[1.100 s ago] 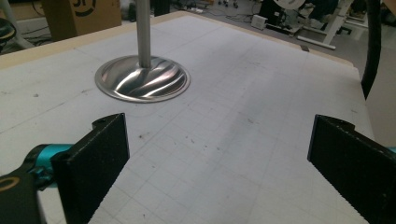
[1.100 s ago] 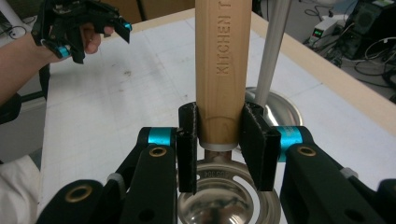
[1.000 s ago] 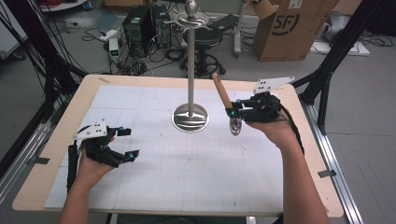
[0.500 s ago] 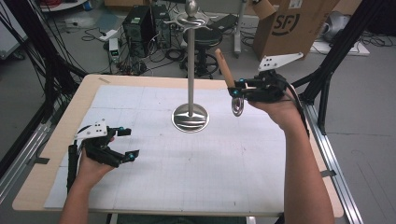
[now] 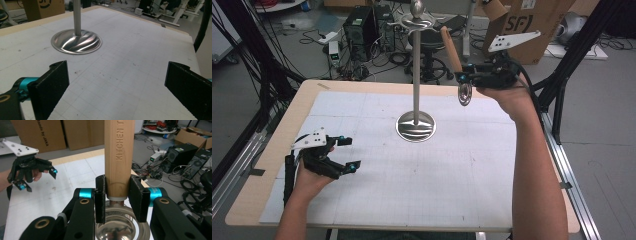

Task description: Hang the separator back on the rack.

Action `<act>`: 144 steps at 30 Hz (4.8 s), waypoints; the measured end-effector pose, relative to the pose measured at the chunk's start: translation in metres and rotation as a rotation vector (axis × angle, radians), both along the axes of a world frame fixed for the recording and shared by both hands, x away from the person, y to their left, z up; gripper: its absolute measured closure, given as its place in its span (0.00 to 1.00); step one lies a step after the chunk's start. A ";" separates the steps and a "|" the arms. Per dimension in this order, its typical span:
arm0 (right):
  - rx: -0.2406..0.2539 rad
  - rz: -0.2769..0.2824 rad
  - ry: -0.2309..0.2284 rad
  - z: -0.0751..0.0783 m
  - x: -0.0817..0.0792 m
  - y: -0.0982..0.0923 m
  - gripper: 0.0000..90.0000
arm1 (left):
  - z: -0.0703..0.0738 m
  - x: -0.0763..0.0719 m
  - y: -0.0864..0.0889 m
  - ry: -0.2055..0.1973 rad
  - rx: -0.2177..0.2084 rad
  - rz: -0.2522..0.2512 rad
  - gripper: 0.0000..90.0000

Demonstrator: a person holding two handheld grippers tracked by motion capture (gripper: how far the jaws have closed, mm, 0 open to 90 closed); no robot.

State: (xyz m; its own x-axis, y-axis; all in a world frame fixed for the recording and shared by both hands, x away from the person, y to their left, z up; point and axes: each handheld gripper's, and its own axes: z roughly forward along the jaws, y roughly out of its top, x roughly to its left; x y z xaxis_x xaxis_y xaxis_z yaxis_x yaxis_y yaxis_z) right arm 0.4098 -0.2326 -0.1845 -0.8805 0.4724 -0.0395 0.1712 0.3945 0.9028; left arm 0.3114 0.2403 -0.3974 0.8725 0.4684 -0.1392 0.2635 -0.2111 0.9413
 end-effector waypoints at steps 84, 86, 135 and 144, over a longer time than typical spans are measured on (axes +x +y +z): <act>-0.016 -0.064 0.011 -0.037 -0.002 0.008 0.45 | -0.001 -0.001 0.000 0.002 0.002 0.002 0.07; -0.020 -0.068 0.015 -0.041 -0.005 0.004 0.44 | -0.001 -0.001 0.000 0.003 0.002 0.000 0.07; 0.066 -0.120 0.056 -0.163 -0.078 -0.037 0.30 | -0.001 -0.002 -0.002 -0.002 -0.003 -0.017 0.07; 0.085 -0.130 0.087 -0.185 -0.086 -0.041 0.28 | -0.001 -0.003 -0.001 -0.003 -0.001 -0.019 0.07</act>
